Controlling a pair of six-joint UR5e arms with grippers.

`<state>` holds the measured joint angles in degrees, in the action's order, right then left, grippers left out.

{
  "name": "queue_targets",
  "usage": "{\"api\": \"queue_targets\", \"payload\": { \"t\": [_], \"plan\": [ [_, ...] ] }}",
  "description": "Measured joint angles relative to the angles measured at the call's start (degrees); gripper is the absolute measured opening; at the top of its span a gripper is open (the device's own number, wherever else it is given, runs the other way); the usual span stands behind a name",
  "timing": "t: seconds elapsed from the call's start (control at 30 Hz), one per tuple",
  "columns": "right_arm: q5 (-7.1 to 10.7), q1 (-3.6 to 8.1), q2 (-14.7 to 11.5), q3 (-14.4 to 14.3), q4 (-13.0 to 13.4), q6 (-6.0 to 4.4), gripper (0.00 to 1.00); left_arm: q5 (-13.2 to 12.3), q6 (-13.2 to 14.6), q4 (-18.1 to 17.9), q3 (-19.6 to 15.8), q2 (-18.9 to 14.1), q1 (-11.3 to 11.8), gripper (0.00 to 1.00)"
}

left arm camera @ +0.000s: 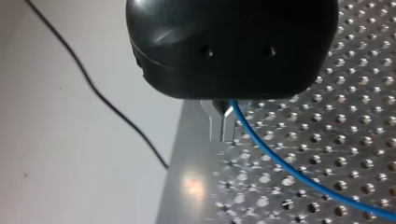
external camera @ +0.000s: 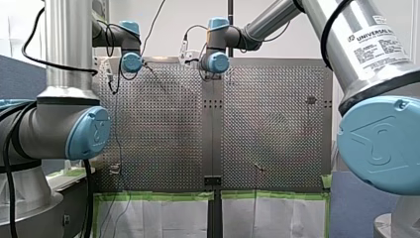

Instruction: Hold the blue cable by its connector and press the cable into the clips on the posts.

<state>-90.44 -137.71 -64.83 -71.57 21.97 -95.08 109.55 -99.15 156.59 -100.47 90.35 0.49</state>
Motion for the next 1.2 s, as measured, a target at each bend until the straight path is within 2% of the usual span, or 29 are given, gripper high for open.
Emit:
{"api": "queue_targets", "payload": {
  "t": [0.4,0.77,1.2],
  "plan": [
    [0.03,1.21,0.3,0.7,0.1,-0.06,0.00,-4.8,-1.9,-0.6,2.2,2.1,2.1,0.00],
    [-0.04,1.97,2.8,1.7,0.2,-0.14,0.00,-7.0,-4.5,-1.1,2.3,2.5,3.4,0.00],
    [-0.16,3.64,3.8,3.2,0.2,-0.57,0.00,-9.7,-4.6,-1.5,2.3,4.7,3.8,0.00]
  ]
}}
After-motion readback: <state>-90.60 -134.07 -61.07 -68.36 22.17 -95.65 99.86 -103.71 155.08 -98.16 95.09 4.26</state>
